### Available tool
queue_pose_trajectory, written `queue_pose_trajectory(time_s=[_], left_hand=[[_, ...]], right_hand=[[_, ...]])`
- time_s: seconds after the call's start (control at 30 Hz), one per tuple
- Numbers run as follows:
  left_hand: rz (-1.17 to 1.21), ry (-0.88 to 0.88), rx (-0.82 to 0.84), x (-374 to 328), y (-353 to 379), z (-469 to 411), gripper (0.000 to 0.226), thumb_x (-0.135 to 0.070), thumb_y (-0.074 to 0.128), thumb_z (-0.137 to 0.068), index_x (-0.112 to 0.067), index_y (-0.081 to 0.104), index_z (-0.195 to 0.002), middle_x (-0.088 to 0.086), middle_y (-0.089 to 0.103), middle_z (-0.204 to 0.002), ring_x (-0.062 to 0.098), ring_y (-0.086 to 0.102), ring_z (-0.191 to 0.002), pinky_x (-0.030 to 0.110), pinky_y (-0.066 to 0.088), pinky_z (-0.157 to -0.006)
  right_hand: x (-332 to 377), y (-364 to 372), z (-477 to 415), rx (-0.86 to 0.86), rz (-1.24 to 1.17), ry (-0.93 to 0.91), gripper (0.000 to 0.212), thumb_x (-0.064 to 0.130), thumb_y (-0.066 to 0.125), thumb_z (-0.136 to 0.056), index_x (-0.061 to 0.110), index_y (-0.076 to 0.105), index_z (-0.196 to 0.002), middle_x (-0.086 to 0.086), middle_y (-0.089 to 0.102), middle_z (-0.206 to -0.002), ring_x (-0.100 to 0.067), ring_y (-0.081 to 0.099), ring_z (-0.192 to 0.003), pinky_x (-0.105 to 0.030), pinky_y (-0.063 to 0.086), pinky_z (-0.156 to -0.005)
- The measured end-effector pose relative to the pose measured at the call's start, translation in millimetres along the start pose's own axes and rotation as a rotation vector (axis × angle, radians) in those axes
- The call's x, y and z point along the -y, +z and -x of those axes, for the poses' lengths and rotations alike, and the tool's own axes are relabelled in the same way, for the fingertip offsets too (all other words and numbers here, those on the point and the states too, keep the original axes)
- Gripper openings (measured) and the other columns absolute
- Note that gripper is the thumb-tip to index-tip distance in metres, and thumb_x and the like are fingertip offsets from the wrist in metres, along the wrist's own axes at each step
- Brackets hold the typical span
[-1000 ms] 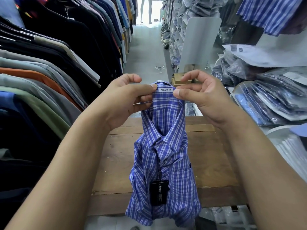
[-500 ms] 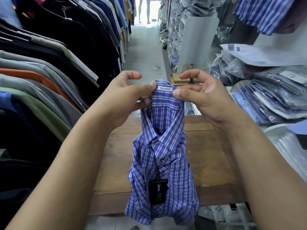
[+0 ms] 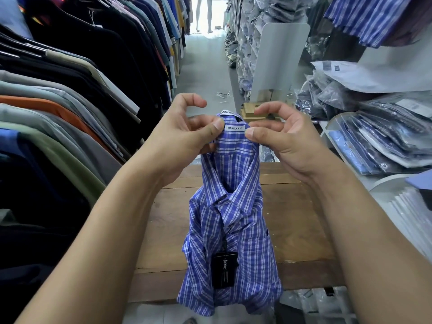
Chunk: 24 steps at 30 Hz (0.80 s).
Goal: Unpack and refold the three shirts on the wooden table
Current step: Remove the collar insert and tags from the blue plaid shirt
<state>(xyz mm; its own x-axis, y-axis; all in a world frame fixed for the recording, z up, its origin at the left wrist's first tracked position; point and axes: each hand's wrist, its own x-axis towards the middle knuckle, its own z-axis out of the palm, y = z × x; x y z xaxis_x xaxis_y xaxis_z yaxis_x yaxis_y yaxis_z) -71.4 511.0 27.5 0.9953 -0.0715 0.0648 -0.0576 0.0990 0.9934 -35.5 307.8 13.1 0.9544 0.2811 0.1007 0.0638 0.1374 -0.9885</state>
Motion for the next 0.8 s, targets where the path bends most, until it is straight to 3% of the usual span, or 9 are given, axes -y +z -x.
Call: queue_pose_trajectory(time_s=[0.13, 0.2, 0.3, 0.4, 0.47, 0.57, 0.67, 0.8], left_hand=[[-0.292, 0.194, -0.042, 9, -3, 3, 0.024, -0.008, 0.063, -0.098, -0.023, 0.049, -0.111, -0.005, 0.071, -0.089, 0.014, 0.060, -0.078, 0.035, 0.053, -0.076], [-0.381, 0.205, -0.113, 17, -3, 4, 0.025, -0.013, 0.065, -0.098, -0.024, 0.052, -0.116, -0.008, 0.071, -0.102, 0.007, 0.064, -0.089, 0.032, 0.054, -0.082], [-0.538, 0.026, -0.227, 28, -4, -1, 0.050, -0.045, 0.071, -0.091, -0.034, 0.047, -0.132, -0.012, 0.058, -0.126, 0.003, 0.056, -0.112, 0.025, 0.046, -0.092], [-0.394, -0.248, -0.095, 34, 1, -4, 0.066, -0.071, 0.066, -0.081, -0.032, 0.054, -0.132, -0.012, 0.067, -0.119, 0.001, 0.066, -0.100, 0.032, 0.050, -0.099], [-0.286, -0.227, -0.073, 38, 4, -7, 0.051, -0.061, 0.072, -0.083, -0.025, 0.065, -0.119, -0.006, 0.076, -0.108, 0.010, 0.073, -0.095, 0.042, 0.055, -0.098], [-0.182, -0.077, -0.119, 38, 5, -9, 0.029, -0.027, 0.076, -0.090, -0.016, 0.068, -0.116, 0.002, 0.078, -0.104, 0.019, 0.075, -0.095, 0.047, 0.059, -0.092], [-0.193, 0.023, -0.079, 32, 7, -7, 0.021, -0.009, 0.068, -0.095, -0.017, 0.069, -0.115, 0.000, 0.078, -0.102, 0.019, 0.074, -0.098, 0.042, 0.059, -0.092], [-0.246, 0.061, -0.002, 24, 10, -3, 0.026, -0.004, 0.063, -0.097, -0.017, 0.065, -0.120, -0.003, 0.077, -0.100, 0.015, 0.074, -0.096, 0.032, 0.059, -0.088]], right_hand=[[1, 1, 0, -0.003, -0.028, -0.010, 0.039, 0.008, 0.079, -0.067, 0.015, 0.056, -0.097, -0.002, 0.075, -0.079, -0.015, 0.071, -0.078, -0.029, 0.057, -0.078], [-1, 1, -1, -0.033, -0.024, -0.018, 0.035, -0.001, 0.077, -0.075, 0.014, 0.055, -0.098, -0.003, 0.076, -0.080, -0.015, 0.072, -0.079, -0.029, 0.057, -0.076], [-6, 2, -5, -0.120, 0.016, -0.032, 0.034, -0.003, 0.077, -0.081, 0.016, 0.056, -0.100, -0.009, 0.077, -0.089, -0.021, 0.073, -0.084, -0.033, 0.057, -0.079], [-11, 6, -9, -0.205, 0.052, -0.063, 0.033, -0.001, 0.079, -0.081, 0.015, 0.056, -0.099, -0.009, 0.077, -0.089, -0.022, 0.073, -0.083, -0.036, 0.059, -0.078], [-15, 9, -11, -0.240, 0.090, -0.086, 0.032, -0.001, 0.080, -0.081, 0.016, 0.057, -0.095, -0.003, 0.077, -0.082, -0.017, 0.071, -0.079, -0.036, 0.061, -0.078], [-23, 9, -13, -0.255, 0.141, -0.100, 0.032, 0.001, 0.082, -0.078, 0.019, 0.059, -0.091, 0.006, 0.074, -0.076, -0.012, 0.066, -0.076, -0.037, 0.058, -0.083], [-33, 5, -13, -0.241, 0.161, -0.081, 0.034, 0.007, 0.085, -0.072, 0.021, 0.061, -0.092, 0.007, 0.073, -0.077, -0.011, 0.065, -0.076, -0.039, 0.056, -0.086], [-37, 0, -9, -0.195, 0.208, -0.060, 0.032, 0.002, 0.083, -0.077, 0.020, 0.063, -0.095, 0.005, 0.074, -0.078, -0.011, 0.067, -0.077, -0.039, 0.058, -0.086]])
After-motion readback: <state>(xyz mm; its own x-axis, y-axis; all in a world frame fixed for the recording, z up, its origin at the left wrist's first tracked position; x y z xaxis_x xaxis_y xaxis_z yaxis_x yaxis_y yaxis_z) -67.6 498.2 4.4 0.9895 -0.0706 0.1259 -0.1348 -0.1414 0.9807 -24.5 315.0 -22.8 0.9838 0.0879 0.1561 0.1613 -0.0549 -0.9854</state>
